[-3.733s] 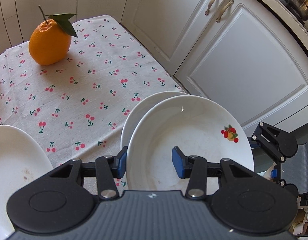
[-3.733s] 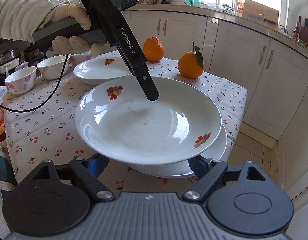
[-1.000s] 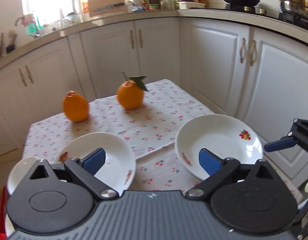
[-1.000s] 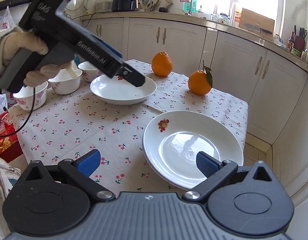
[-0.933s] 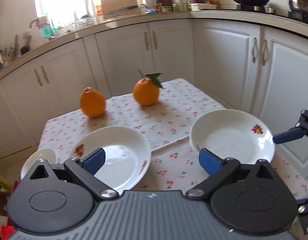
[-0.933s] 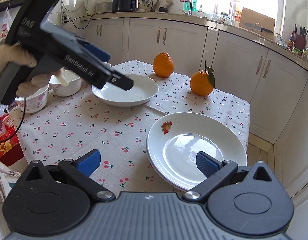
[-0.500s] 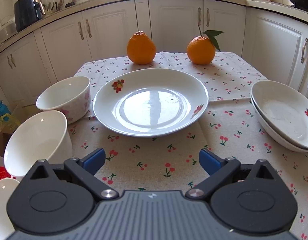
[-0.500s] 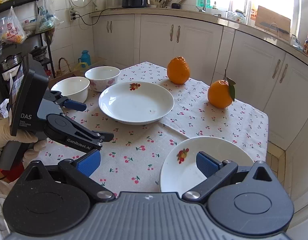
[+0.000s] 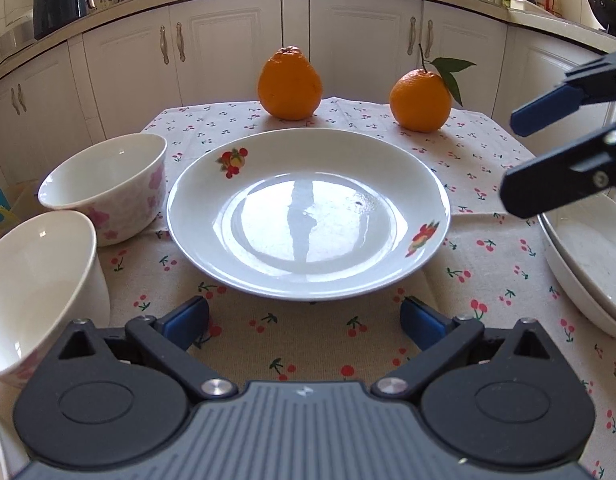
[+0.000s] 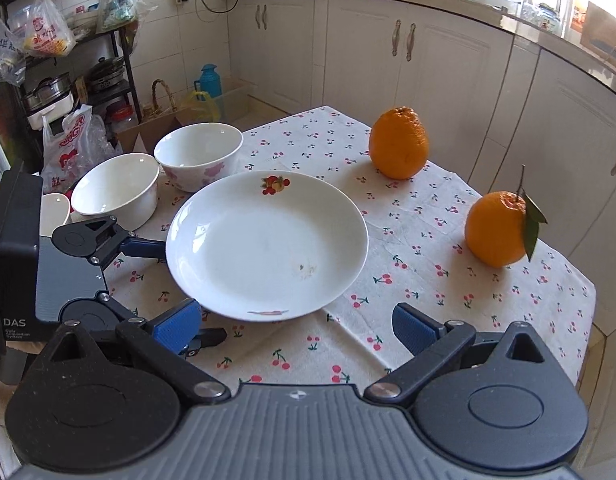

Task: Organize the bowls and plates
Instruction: 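Reach the right gripper to the rim of the fruit-print white plate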

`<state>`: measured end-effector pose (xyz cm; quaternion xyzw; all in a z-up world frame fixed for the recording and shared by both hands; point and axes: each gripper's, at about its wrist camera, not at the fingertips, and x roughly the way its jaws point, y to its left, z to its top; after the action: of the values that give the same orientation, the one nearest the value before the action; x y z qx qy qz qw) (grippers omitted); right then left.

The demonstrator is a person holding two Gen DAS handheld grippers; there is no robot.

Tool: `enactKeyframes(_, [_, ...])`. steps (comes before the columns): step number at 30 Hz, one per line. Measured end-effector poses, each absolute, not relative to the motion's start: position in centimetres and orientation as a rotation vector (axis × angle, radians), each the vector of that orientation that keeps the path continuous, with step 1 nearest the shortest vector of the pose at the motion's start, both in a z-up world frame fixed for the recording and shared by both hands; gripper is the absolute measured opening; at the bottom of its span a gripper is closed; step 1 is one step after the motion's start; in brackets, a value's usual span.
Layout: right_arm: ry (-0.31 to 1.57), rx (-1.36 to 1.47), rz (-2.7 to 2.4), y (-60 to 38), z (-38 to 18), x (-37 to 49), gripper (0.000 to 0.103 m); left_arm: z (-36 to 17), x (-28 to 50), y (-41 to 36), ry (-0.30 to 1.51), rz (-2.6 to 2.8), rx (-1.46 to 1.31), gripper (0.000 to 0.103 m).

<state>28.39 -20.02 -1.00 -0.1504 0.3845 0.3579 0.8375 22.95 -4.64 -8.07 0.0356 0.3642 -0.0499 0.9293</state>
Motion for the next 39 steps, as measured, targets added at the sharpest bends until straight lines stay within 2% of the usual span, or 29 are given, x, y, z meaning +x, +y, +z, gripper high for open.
enactKeyframes(8, [0.889, -0.385, 0.856, -16.7, -2.5, 34.2, 0.103, -8.2, 23.4, -4.8, 0.727, -0.097, 0.074, 0.101])
enactKeyframes(14, [0.930, -0.386, 0.919, -15.0, -3.5, 38.1, 0.103, -7.9, 23.3, -4.6, 0.712, -0.121, 0.072, 0.082])
enactKeyframes(21, [0.960, -0.359, 0.997, -13.1, -4.7, 41.8, 0.100, -7.7, 23.1, -4.4, 0.712, -0.118, 0.062, 0.080])
enactKeyframes(26, [0.998, -0.357, 1.049, -11.9, -5.5, 44.1, 0.083, -7.7, 23.2, -4.5, 0.712, -0.119, 0.064, 0.080])
enactKeyframes(28, [1.012, -0.363, 1.052, -11.7, -5.9, 44.7, 0.082, -7.7, 23.2, -4.5, 0.711, -0.120, 0.064, 0.080])
enactKeyframes(31, [1.038, -0.356, 1.067, -11.6, -6.5, 45.7, 0.076, -7.8, 23.2, -4.4, 0.710, -0.123, 0.065, 0.080])
enactKeyframes(36, [1.062, -0.312, 1.104, -11.9, -7.1, 46.9, 0.054, -7.8, 23.2, -4.4, 0.711, -0.127, 0.067, 0.079])
enactKeyframes(39, [1.062, -0.322, 1.111, -12.0, -7.0, 46.7, 0.052, -7.7, 23.2, -4.4, 0.711, -0.126, 0.068, 0.079])
